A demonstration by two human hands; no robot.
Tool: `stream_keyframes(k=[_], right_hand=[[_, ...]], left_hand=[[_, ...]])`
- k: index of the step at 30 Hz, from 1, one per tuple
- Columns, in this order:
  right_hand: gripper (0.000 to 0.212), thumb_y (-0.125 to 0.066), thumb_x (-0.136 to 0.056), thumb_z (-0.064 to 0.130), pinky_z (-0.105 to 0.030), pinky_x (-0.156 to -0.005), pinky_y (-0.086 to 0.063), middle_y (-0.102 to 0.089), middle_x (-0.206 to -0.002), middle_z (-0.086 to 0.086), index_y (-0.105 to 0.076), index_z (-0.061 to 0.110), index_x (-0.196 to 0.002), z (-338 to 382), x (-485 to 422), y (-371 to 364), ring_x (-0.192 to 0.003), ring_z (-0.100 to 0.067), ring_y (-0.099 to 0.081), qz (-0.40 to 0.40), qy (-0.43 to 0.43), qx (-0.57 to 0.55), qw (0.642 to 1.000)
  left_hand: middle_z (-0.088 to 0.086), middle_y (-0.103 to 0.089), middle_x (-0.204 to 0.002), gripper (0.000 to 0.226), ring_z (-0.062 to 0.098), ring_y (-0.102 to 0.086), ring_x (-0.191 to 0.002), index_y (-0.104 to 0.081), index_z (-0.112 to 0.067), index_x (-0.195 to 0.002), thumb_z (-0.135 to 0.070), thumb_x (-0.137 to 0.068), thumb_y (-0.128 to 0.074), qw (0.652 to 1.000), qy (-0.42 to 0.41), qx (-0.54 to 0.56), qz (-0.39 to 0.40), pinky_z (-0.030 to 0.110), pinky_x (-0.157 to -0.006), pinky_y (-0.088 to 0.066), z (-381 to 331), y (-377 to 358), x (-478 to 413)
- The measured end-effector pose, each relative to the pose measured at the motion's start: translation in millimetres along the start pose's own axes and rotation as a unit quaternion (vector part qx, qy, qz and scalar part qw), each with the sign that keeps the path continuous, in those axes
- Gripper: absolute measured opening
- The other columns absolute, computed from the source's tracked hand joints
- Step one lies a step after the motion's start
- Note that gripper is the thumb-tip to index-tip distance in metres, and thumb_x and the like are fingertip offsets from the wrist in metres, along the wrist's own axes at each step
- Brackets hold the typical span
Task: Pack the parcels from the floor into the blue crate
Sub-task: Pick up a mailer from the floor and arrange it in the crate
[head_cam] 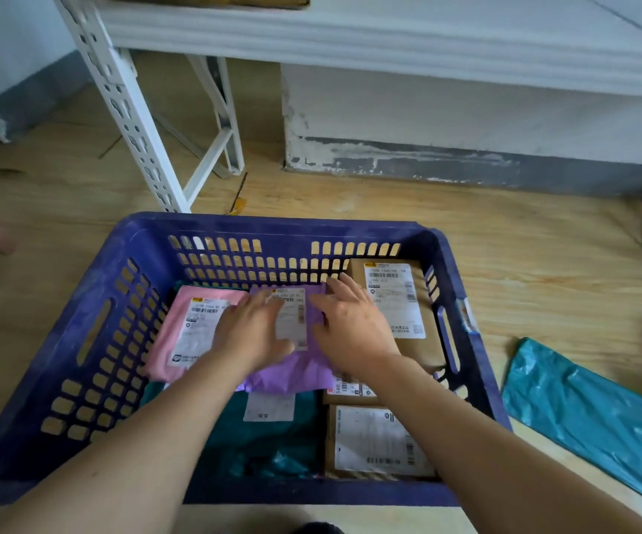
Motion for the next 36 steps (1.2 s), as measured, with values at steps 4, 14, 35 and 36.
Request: stream_keyframes(k=[4, 14, 35, 36], right_hand=[[0.042, -0.048, -0.091, 0.022, -0.034, -0.116, -0.020, -0.039, -0.147, -0.006, -0.050, 0.019, -0.134, -19.3, 18.0, 37.1, -0.141, -0.023, -0.023, -0.040, -0.042, -0.015, 0.998], [0.041, -0.052, -0.089, 0.017, -0.027, -0.106, -0.027, -0.046, -0.140, -0.004, -0.054, 0.018, -0.130, -107.6, 94.2, 109.3, -0.135, -0.019, -0.032, -0.067, -0.150, -0.004, 0.986], [0.041, -0.056, -0.085, 0.018, -0.030, -0.101, -0.036, -0.057, -0.129, -0.002, -0.057, 0.023, -0.126, -251.5, 299.0, 152.3, -0.123, -0.024, -0.046, -0.067, -0.344, -0.007, 0.936], [0.040, -0.056, -0.086, 0.018, -0.030, -0.100, -0.035, -0.057, -0.129, -0.003, -0.058, 0.023, -0.126, -255.8, 305.2, 156.3, -0.123, -0.024, -0.046, -0.070, -0.354, -0.013, 0.933]], left_hand=[[0.000, -0.043, -0.139, 0.052, 0.019, -0.042, -0.127, -0.046, -0.015, -0.135, -0.009, -0.085, -0.058, 0.992, -0.035, 0.053, -0.108, 0.033, -0.102, -0.039, -44.0, 36.5, 5.4], [-0.005, -0.045, -0.132, 0.046, 0.015, -0.047, -0.118, -0.049, -0.021, -0.130, -0.017, -0.086, -0.061, 0.973, -0.129, 0.121, -0.147, 0.029, -0.083, -0.052, -164.7, 51.5, 16.4], [-0.005, -0.043, -0.135, 0.042, 0.018, -0.045, -0.121, -0.048, -0.023, -0.131, -0.024, -0.089, -0.053, 0.937, -0.339, 0.084, -0.030, 0.028, -0.091, -0.038, -399.8, -6.4, 100.9], [-0.005, -0.042, -0.135, 0.043, 0.018, -0.045, -0.121, -0.046, -0.023, -0.132, -0.023, -0.089, -0.052, 0.934, -0.348, 0.075, -0.017, 0.028, -0.091, -0.038, -404.6, -10.3, 110.2]])
Point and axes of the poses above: each hand's wrist, its own x-axis away from the middle knuckle, its own y-axis out of the back of the hand, z = x × y, the point moved 8 cm from there along -x, towards the middle knuckle
